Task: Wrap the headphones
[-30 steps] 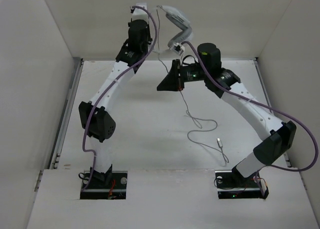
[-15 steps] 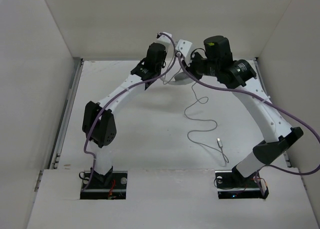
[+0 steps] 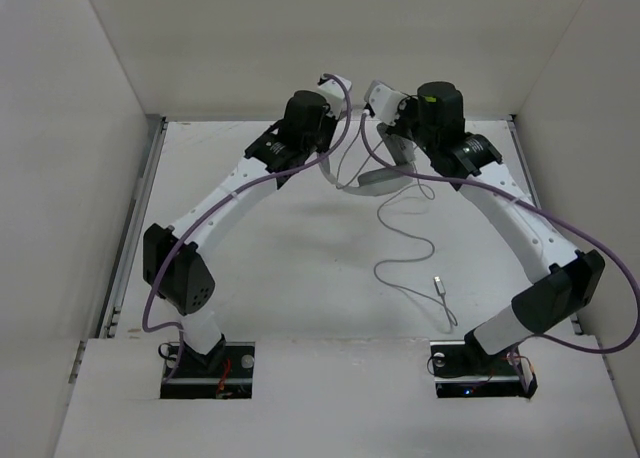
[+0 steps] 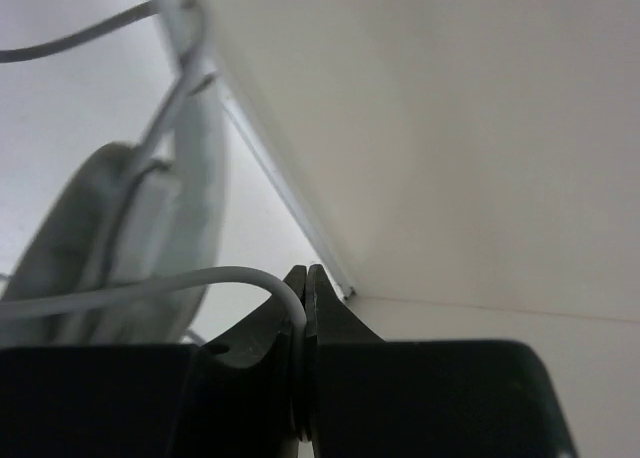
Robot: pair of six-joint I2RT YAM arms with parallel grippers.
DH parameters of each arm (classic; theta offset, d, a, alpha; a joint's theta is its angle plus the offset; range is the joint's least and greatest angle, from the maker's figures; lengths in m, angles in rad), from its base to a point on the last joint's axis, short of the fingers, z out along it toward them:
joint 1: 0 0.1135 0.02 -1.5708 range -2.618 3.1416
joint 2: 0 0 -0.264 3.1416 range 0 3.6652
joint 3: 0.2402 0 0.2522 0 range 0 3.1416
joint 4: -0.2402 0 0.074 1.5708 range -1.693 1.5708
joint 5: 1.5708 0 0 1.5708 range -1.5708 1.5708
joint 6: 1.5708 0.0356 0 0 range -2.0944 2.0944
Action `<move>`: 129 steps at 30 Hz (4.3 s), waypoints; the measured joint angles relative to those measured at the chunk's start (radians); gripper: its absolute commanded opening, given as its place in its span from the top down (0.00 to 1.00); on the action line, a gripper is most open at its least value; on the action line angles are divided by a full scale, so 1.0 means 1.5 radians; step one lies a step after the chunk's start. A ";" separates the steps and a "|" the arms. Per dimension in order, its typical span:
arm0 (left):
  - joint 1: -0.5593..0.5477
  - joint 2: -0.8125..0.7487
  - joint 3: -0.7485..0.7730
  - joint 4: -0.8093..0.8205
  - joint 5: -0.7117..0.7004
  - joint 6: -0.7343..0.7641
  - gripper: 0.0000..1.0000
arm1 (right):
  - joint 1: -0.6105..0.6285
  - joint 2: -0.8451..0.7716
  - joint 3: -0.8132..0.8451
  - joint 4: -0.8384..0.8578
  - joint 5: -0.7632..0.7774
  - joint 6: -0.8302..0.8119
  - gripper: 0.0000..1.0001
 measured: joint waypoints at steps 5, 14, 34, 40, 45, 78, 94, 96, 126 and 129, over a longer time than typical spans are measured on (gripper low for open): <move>-0.006 -0.004 0.000 -0.034 0.054 -0.016 1.00 | -0.005 -0.004 -0.002 0.092 0.015 -0.030 0.95; -0.018 -0.004 0.003 -0.055 0.126 -0.042 1.00 | -0.006 -0.004 -0.003 0.129 0.003 -0.042 0.89; -0.024 -0.047 0.047 -0.095 0.275 -0.084 1.00 | -0.142 0.020 0.027 0.114 -0.281 0.296 0.85; -0.023 -0.051 0.076 -0.109 0.322 -0.111 1.00 | -0.167 0.027 0.027 0.117 -0.404 0.429 0.85; -0.023 -0.052 0.121 -0.117 0.331 -0.124 0.99 | -0.199 0.035 0.002 0.141 -0.523 0.553 0.85; 0.069 0.087 0.527 -0.084 0.270 -0.221 0.98 | -0.043 0.138 -0.374 0.860 -0.814 1.350 0.63; 0.119 0.158 0.564 -0.026 0.024 -0.128 0.98 | 0.022 0.105 -0.429 0.860 -0.815 1.339 0.67; 0.119 0.158 0.564 -0.019 -0.001 -0.116 0.98 | 0.036 0.094 -0.429 0.852 -0.817 1.328 0.71; 0.075 0.172 0.189 0.237 -0.239 0.153 0.98 | 0.019 0.005 -0.202 0.606 -0.938 1.210 0.89; 0.067 0.163 0.142 0.240 -0.234 0.155 0.98 | -0.033 -0.010 -0.189 0.577 -0.946 1.190 0.89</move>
